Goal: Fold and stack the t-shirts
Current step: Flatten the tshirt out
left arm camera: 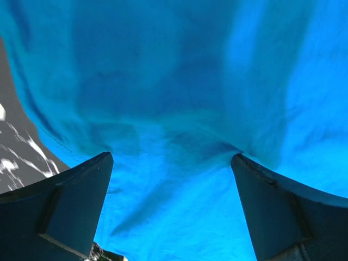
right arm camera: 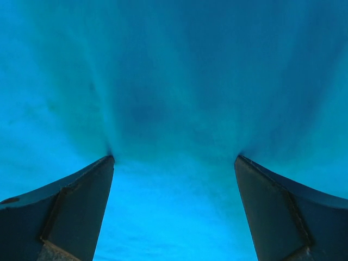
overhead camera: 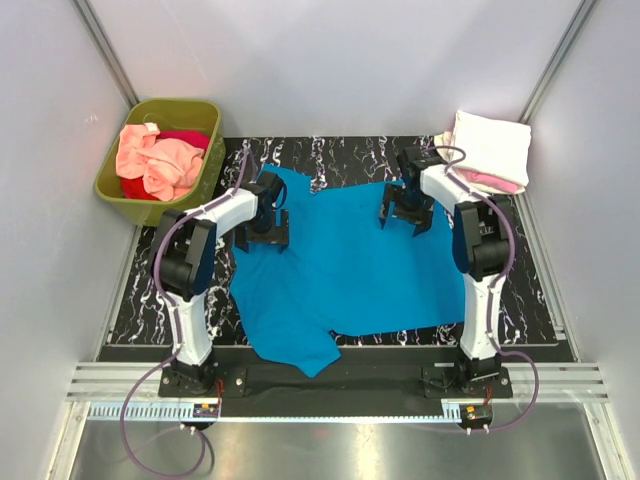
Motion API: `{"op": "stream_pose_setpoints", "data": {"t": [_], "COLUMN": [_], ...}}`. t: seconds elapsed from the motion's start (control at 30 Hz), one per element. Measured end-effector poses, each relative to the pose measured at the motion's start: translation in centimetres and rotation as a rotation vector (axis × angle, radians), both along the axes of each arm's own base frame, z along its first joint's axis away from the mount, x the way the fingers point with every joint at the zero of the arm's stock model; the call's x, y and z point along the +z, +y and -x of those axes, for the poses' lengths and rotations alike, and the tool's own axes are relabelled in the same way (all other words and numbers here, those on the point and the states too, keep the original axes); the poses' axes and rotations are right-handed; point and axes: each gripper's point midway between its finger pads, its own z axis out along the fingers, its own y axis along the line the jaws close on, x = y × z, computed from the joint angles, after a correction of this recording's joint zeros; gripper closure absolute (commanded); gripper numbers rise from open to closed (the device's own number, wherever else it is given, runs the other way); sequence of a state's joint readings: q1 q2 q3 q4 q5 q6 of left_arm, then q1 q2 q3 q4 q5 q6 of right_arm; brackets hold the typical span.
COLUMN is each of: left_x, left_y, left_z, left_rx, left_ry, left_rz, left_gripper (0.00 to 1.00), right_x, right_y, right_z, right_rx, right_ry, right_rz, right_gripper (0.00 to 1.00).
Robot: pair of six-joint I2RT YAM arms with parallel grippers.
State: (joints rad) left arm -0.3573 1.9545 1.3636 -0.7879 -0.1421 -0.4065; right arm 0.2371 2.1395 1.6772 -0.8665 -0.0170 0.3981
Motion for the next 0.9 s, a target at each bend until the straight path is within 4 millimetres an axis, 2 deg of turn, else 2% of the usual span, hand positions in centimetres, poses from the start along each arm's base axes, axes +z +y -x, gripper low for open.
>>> {"op": "stream_pose_setpoints", "data": {"t": [0.1,0.2,0.4,0.5,0.6,0.73,0.8,0.9], "left_x": [0.0,0.1,0.6,0.8,1.5,3.7,5.6,10.5], "left_y": [0.3,0.4,0.4,0.4,0.9,1.3,1.6,2.0], "left_z": [-2.1,-4.8,-11.6,-13.6,-13.9,-13.4,-12.9,-11.5], "left_rx": [0.013,0.020,0.000,-0.007,-0.009,-0.008,-0.005,-0.001], "left_ry": [-0.005,-0.020,-0.085,-0.109,-0.108,-0.125,-0.149,-0.224], "left_rz": [0.000,-0.004,-0.041,-0.055,-0.071,-0.084,-0.088,-0.089], "left_gripper": [0.02,0.02,0.02,0.02,0.01,0.01,0.01,0.01], "right_x": [-1.2,-1.1,-0.9,-0.7,-0.7,-0.4,0.1,2.3], "right_y": [0.1,0.1,-0.6,-0.9,-0.8,-0.4,-0.1,0.1], "right_z": [-1.1,-3.2,-7.6,-9.3,-9.5,-9.2,-8.9,-8.7], "right_rx": [-0.007,-0.016,-0.056,-0.068,-0.070,-0.066,-0.061,-0.056], "right_ry": [0.032,0.015,-0.027,-0.048,-0.047,-0.038,-0.033,-0.055], "right_rz": [0.012,0.014,0.007,-0.001,-0.018,-0.047,-0.065,-0.082], "right_gripper": [0.00,0.00,0.00,0.00,0.00,0.00,0.00,0.00]}}
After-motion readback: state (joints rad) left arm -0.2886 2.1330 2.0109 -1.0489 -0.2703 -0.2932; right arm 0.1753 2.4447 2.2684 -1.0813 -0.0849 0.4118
